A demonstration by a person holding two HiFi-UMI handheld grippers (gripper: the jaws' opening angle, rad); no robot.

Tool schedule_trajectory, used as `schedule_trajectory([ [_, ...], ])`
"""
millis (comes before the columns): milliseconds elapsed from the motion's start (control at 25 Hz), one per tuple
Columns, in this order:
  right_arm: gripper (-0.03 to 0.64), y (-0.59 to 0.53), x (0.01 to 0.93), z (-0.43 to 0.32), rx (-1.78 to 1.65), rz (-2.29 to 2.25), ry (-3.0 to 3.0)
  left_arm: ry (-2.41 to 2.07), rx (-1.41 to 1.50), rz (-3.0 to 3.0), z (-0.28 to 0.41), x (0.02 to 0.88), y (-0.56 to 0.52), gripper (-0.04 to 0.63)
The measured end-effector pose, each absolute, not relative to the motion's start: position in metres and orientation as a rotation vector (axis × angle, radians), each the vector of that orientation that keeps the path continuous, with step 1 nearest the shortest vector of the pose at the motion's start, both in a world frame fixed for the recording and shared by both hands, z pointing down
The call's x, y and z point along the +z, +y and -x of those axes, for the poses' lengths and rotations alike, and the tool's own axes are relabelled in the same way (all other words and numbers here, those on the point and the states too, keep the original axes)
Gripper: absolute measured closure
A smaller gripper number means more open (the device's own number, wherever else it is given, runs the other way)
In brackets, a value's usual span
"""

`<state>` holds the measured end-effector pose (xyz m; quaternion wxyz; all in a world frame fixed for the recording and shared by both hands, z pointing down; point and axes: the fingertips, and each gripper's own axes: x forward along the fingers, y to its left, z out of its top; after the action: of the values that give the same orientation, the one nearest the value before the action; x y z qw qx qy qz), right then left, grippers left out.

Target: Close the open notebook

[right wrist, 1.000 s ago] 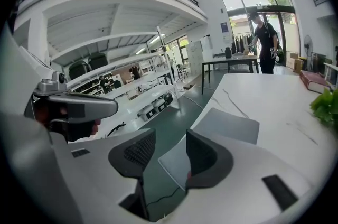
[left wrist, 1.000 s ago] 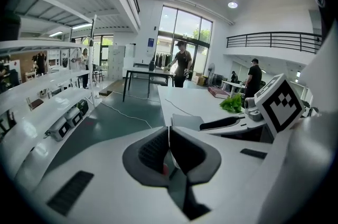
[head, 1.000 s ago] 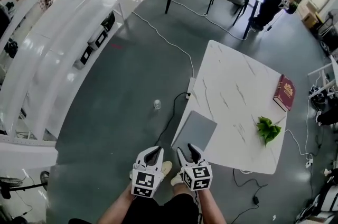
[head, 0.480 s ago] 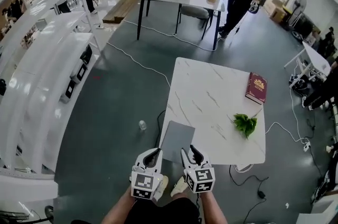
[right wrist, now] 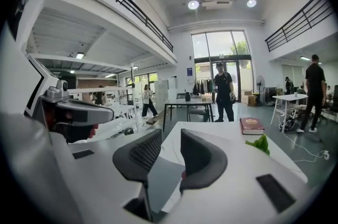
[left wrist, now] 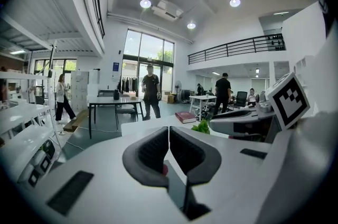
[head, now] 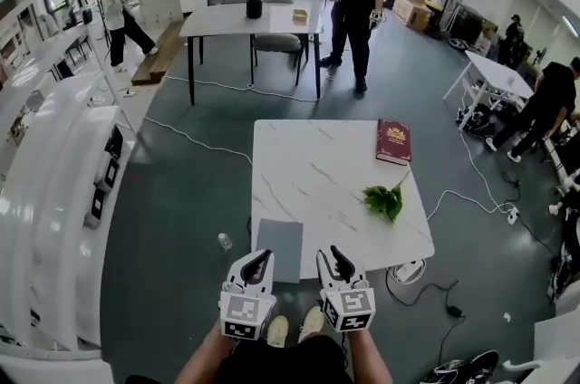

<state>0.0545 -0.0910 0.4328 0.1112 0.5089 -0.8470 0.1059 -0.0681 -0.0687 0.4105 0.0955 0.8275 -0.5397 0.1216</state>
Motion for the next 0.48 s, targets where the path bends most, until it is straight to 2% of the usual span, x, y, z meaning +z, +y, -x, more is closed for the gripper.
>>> schedule_trajectory([
  [320,0.509,-0.069,0.413,-0.088,0.248,-1.639,-2.461,-1.555,0.348,-2.56,0.045,0.388,-0.061,0.568],
  [480,0.546,-0.057,0.41,-0.098,0.231,-1.69,-2.442,-1.522,0.357,-2.585,0.037,0.387,-0.053,0.568],
])
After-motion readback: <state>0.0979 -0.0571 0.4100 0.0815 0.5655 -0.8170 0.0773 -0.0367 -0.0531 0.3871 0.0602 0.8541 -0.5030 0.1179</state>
